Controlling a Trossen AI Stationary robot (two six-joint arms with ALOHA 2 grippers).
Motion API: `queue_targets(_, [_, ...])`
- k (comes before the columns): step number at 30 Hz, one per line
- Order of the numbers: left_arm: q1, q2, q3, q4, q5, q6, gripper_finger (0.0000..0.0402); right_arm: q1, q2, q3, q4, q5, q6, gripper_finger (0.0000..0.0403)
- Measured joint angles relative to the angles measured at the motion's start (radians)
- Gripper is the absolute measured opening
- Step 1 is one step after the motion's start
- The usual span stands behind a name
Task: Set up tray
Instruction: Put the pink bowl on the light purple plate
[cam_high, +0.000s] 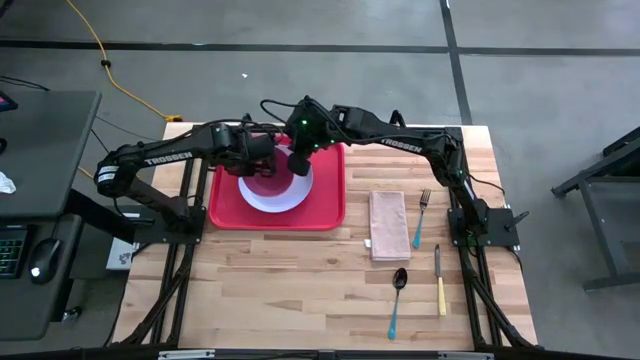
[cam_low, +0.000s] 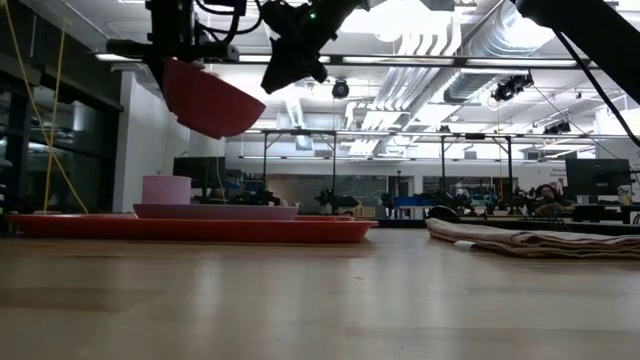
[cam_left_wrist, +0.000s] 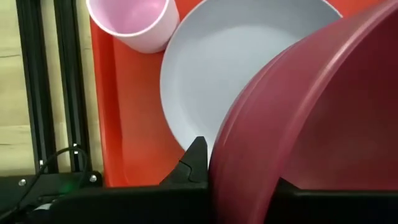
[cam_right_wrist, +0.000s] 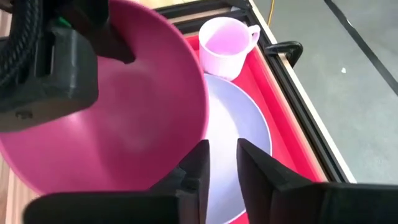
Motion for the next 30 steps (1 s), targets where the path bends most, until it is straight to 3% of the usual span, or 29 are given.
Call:
queue_targets(4, [0.0, 0.0, 0.0, -0.004, -0.022, -0.001, 0.0044, -0.008, 0.0, 0.0, -0.058, 0.002, -0.024, 0.0077])
queue_targets(12, [-0.001, 0.0, -0.077, 0.066, -0.041, -0.01, 0.0044, -0.031, 0.0, 0.0, -0.19, 0.112, -0.027, 0.009])
queue_targets(21, [0.004, 0.001, -0.231, 0.258, -0.046, -0.038, 0.0044, -0.046, 0.0, 0.0, -0.213, 0.115, -0.027, 0.0092])
queue_targets(30, [0.088, 0.023, -0.328, 0.395, -0.019, -0.02, 0.0044, -0.046, 0.001, 0.0, -0.213, 0.111, -0.026, 0.009])
